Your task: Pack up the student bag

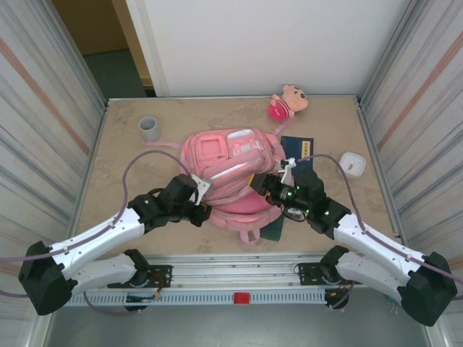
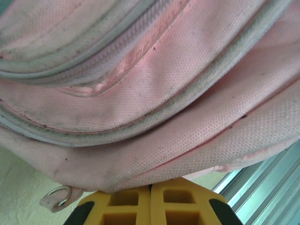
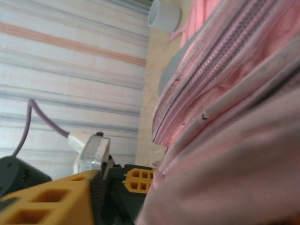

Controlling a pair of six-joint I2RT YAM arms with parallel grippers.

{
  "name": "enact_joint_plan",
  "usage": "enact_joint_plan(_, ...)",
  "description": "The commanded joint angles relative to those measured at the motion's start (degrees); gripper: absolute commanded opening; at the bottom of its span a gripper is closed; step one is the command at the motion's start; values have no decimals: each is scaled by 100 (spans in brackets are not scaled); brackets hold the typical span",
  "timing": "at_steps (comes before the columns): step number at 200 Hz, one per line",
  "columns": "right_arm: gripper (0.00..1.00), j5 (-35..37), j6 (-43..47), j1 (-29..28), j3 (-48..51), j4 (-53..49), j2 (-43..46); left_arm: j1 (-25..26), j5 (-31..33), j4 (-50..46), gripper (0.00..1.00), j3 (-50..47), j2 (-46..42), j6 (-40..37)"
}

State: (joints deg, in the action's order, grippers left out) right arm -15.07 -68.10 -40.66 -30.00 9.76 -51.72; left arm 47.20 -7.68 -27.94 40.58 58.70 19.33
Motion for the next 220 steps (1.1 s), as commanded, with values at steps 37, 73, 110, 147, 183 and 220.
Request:
enact_joint_plan(37,18,-872,576,859,-760,-411,193,-469,534,-124,0,-81,-165,-45)
enact_joint_plan(73,15,-2497,938,1645,-1539,-843,-93,-1007,319,539,0,-407,-290,-327)
enact_joint_plan(110,12,-3677,1110,1875,-2355,-937,-719,-1500,285,1165,0,-530,-142,-612)
enact_joint_plan(147,9,-4338,1377,2011,-3162,-1275,-1114,-2050,122,1851,0,-766,10,-609)
enact_joint_plan(183,6,-4563,1363,2203,-3593,-1363,-1295,-2128,598,2180,0,-933,-28,-641)
enact_joint_plan(220,5,-4705,1325,2206,-3842,-1393,-1393,-2458,474,2988,0,-1228,274,-545)
